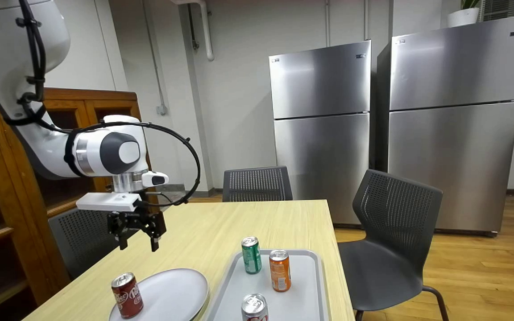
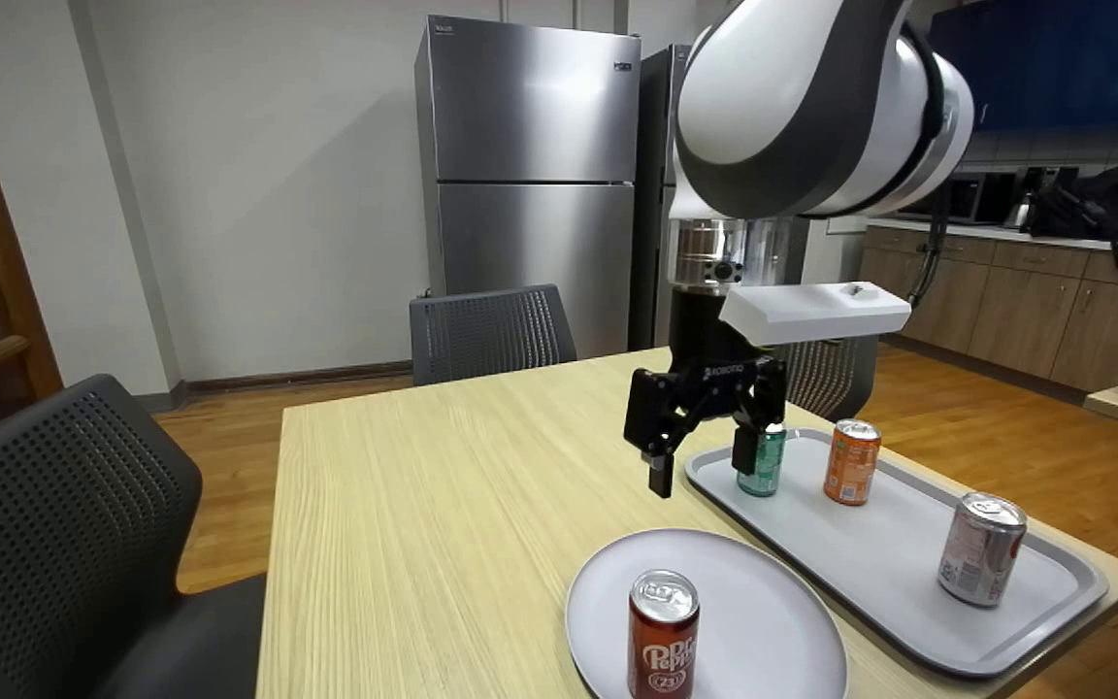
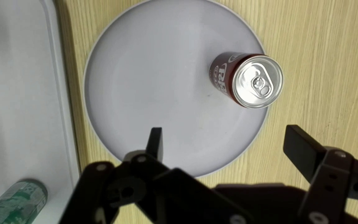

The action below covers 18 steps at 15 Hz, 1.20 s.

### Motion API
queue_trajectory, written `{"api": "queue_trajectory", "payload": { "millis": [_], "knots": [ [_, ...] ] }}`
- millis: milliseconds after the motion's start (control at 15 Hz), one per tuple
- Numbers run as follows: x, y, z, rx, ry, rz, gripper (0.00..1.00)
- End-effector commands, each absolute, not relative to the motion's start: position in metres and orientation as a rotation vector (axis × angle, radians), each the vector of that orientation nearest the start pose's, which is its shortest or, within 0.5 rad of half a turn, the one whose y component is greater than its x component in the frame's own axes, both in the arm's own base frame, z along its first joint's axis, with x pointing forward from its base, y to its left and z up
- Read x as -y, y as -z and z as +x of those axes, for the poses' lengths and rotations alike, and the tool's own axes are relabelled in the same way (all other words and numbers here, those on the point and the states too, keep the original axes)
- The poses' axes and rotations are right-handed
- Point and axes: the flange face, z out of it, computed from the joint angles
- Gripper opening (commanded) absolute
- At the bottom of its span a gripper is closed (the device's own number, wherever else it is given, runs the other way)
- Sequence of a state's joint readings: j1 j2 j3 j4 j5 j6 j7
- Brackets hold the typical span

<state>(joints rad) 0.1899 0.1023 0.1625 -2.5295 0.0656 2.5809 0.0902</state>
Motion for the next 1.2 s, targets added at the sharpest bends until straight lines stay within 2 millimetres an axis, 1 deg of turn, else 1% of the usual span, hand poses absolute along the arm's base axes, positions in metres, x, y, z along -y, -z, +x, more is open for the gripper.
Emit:
{"api": "queue_trajectory", "payload": {
  "millis": [0,333,667,1133],
  "knots": [
    [-0.173,-0.228,0.419,0.339,-0.139,-3.097,1.00],
    [-0.190,-0.211,0.413,0.349,-0.169,-3.100,1.00],
    [-0.203,-0.195,0.406,0.337,-0.191,-3.125,1.00],
    [-0.215,-0.175,0.409,0.301,-0.190,-3.142,1.00]
  ]
}}
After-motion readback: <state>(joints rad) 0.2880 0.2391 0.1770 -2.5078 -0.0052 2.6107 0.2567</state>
